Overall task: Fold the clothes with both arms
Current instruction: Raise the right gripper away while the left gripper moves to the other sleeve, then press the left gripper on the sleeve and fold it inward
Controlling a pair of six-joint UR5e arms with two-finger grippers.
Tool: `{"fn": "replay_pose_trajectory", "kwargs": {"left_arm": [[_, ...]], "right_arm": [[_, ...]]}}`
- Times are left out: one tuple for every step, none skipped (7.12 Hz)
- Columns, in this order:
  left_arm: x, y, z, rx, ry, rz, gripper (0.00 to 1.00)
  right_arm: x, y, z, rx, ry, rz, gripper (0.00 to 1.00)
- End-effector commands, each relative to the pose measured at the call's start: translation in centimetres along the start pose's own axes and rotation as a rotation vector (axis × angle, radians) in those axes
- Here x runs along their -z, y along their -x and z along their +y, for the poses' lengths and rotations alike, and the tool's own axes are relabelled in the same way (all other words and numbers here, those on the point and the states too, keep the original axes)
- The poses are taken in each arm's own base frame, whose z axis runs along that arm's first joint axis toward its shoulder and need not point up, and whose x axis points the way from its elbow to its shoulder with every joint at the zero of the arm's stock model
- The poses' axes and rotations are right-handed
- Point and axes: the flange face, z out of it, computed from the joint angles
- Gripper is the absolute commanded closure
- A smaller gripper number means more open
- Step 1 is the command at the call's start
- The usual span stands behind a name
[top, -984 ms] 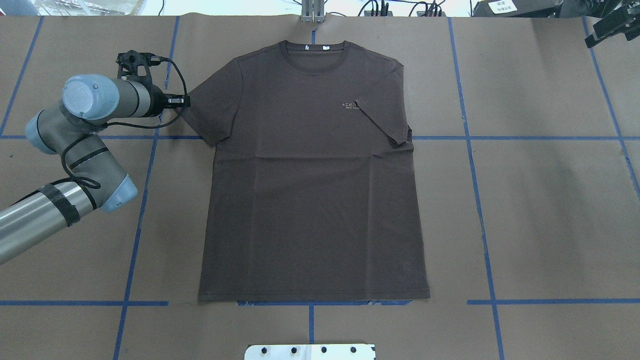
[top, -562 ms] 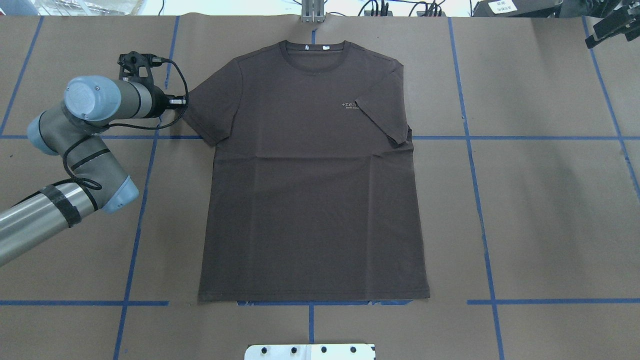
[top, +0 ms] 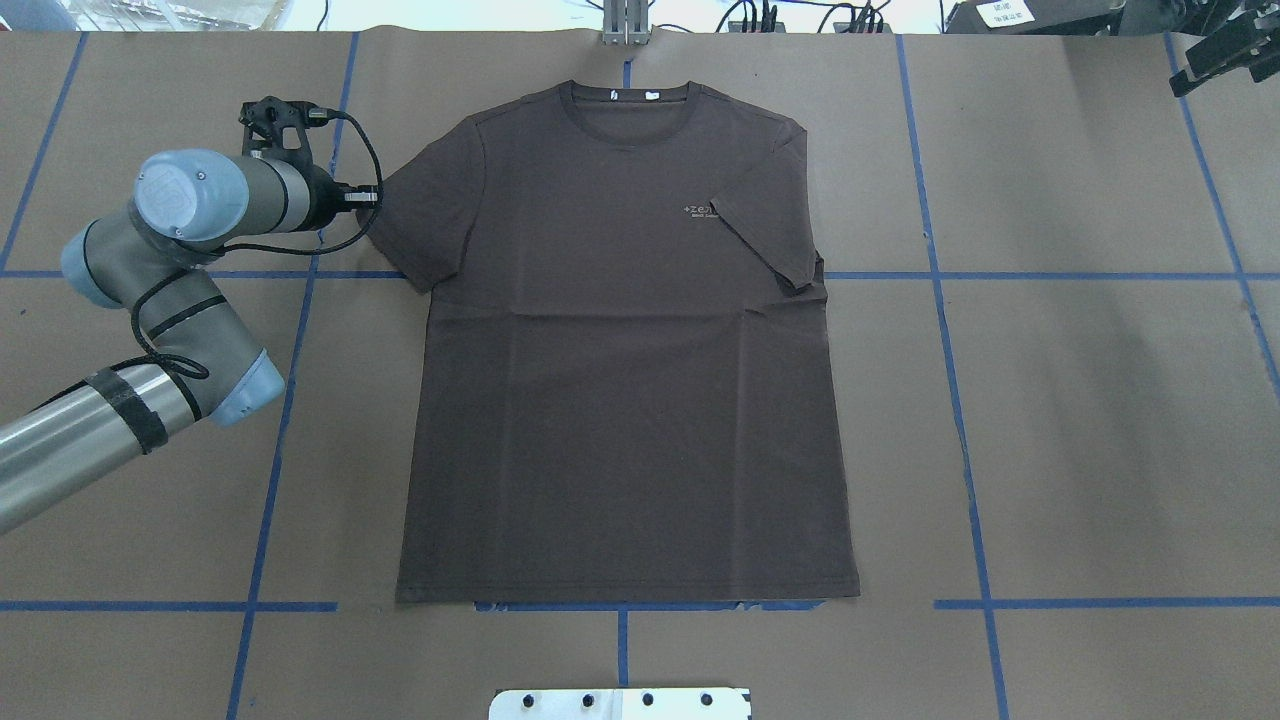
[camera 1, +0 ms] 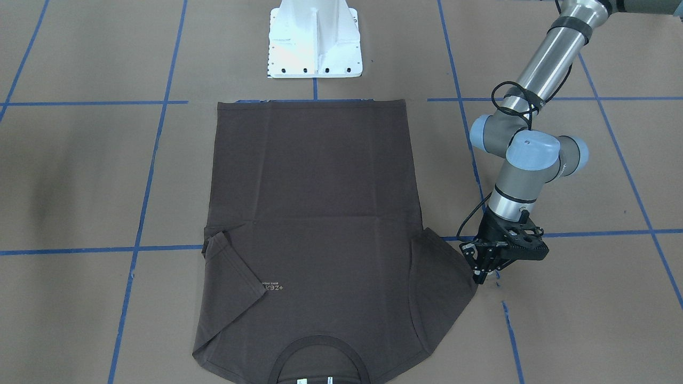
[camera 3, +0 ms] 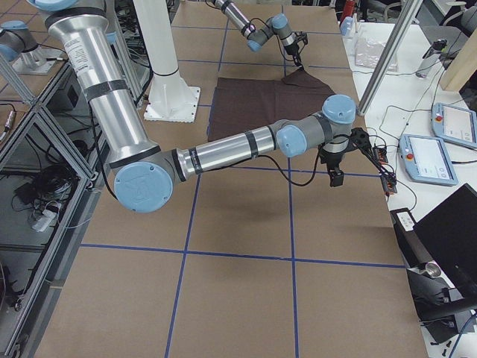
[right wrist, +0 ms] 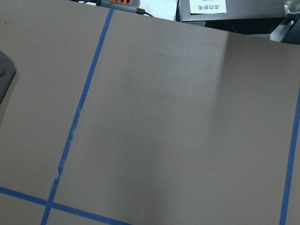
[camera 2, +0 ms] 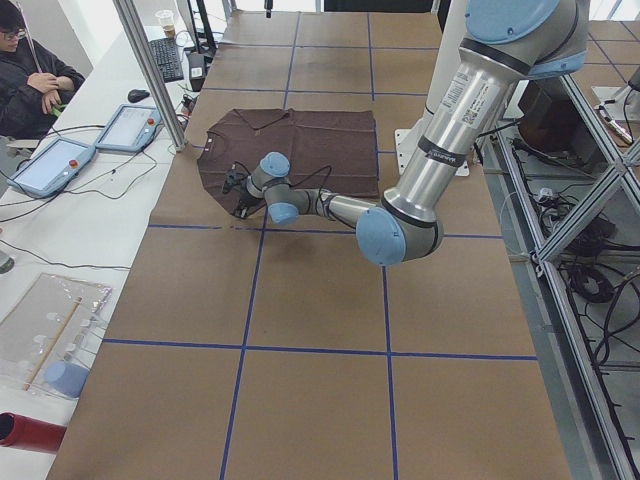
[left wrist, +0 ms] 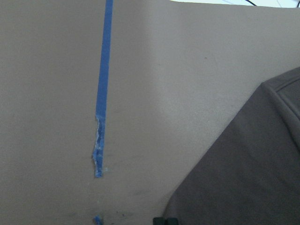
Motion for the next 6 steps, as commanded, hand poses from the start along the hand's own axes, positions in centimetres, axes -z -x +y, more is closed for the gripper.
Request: {"fn": "replay_pose_trajectory", "kwargs": {"left_arm": [[0.6,-3.0,-1.4,0.003,0.006,-0.002,1.0],[2.0,-6.8,-3.2,0.009,0.024,-0.029,1.0],[2.9,-11.0,-3.3,0.065,0.066,-0.072,1.0],[3.0,-16.5,-2.3,0.095,0.086,-0.073,1.0],[3.0,-19.6,-1.8,0.112,0.086,-0.093,1.0],[2.3,-20.7,-2.0,0.132,0.091,-0.104,1.0]], "right_arm": [[0.0,0.1,-0.1,0.0,-0.001,0.0,0.0],[0.1,0.1,-0.1,0.0,-0.002,-0.001,0.0],[0.1,0.1,0.0,-0.006,-0.001,0.0,0.0],[0.0,0.1,0.0,-0.008,-0.001,0.0,0.0],[0.2,0.2,0.0,-0.009,-0.004,-0.001,0.0],[0.2,0.2,0.0,-0.009,-0.004,-0.001,0.0]]}}
